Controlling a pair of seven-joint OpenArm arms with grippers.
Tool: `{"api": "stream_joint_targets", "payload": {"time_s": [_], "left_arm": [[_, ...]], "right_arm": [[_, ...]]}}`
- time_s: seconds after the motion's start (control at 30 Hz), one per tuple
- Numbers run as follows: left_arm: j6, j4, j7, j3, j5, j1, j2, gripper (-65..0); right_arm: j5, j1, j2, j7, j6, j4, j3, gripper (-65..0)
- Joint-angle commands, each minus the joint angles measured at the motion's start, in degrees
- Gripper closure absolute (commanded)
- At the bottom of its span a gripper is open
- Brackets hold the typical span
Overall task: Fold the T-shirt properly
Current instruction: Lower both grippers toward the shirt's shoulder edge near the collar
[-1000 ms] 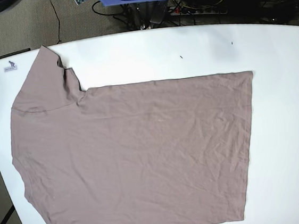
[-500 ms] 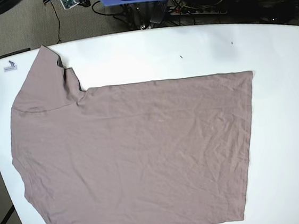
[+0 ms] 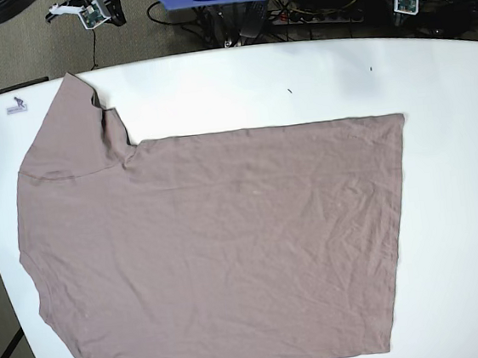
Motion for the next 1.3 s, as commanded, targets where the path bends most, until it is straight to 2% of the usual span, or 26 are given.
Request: {"api": "stream_joint_targets", "payload": {"time_s": [0.0, 0.07, 0.47, 0.73, 1.0, 1.27], "left_arm": [[0.41, 2.44, 1.04, -0.45, -0.03, 1.14, -0.79, 0.0], [0.49, 5.71, 2.57, 0.44, -0.02, 1.31, -1.61, 0.0], [0.45, 9.5, 3.82, -1.16, 0.35, 0.82, -1.17, 0.0], [0.38, 11.06, 3.07, -2.15, 1.3, -2.79, -0.27, -0.2], [0.38, 11.21, 2.42, -2.64, 1.14, -5.58, -0.3, -0.7], [0.19, 10.87, 3.8, -4.98, -3.01, -10.24, -0.49, -8.8]], "right_arm": [[0.18, -1.0, 0.45, -1.61, 0.26, 2.44, 0.81, 0.0], [0.01, -0.2, 0.46, -5.34, -0.07, 6.11, 2.95, 0.0], [0.59, 2.87, 0.48, -6.38, 0.56, 14.38, 4.78, 0.0], [-0.13, 7.22, 0.8, -6.42, 0.05, 18.16, 4.26, 0.0], [0.09, 10.17, 0.82, -6.74, 0.93, 19.24, 3.97, 0.0], [0.58, 12.93, 0.98, -7.48, 1.64, 18.02, 3.01, 0.0]]}}
